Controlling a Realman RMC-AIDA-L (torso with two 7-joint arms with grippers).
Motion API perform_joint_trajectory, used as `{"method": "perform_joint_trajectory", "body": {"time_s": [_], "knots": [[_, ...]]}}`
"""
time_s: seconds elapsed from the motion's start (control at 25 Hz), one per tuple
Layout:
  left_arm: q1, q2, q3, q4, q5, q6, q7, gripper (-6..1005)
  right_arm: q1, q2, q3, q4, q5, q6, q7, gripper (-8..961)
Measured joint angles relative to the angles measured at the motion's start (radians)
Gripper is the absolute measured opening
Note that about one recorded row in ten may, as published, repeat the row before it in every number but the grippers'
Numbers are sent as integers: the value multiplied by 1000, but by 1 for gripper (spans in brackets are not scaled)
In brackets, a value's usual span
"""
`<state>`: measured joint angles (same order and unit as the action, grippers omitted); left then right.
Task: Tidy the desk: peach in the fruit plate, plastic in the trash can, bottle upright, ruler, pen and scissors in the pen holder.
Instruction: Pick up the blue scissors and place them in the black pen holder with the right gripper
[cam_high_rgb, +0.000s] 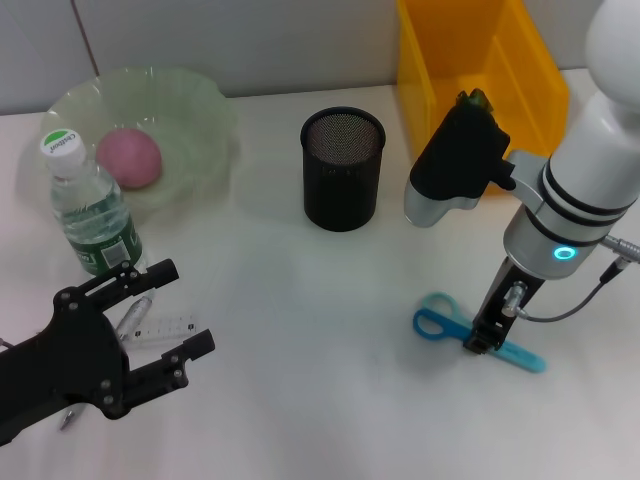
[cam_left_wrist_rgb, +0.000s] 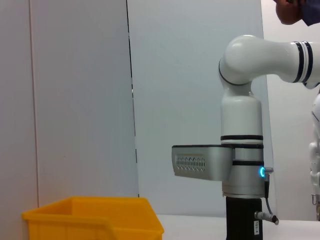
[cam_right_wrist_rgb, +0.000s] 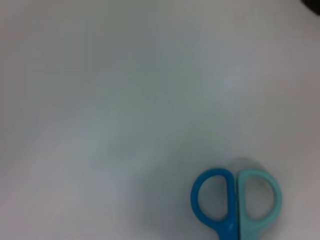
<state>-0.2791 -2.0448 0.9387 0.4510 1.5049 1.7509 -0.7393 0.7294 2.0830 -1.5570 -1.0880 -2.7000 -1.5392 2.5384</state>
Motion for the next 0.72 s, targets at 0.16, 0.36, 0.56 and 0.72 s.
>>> {"method": "perform_joint_trajectory", "body": {"time_s": [0.16, 0.36, 0.56, 0.72], "knots": [[0, 0, 0, 0, 0, 2, 0, 758, -12, 0, 7, -42, 2, -14, 0, 218], [0, 0, 0, 0, 0, 2, 0, 757, -36, 0, 36, -124, 10, -35, 0, 219], [0, 0, 0, 0, -2, 4, 2, 757, -99, -1, 88, -310, 53, -42, -6, 219], [0, 0, 0, 0, -2, 4, 3, 757, -168, 0, 141, -476, 106, -10, -11, 218]]}}
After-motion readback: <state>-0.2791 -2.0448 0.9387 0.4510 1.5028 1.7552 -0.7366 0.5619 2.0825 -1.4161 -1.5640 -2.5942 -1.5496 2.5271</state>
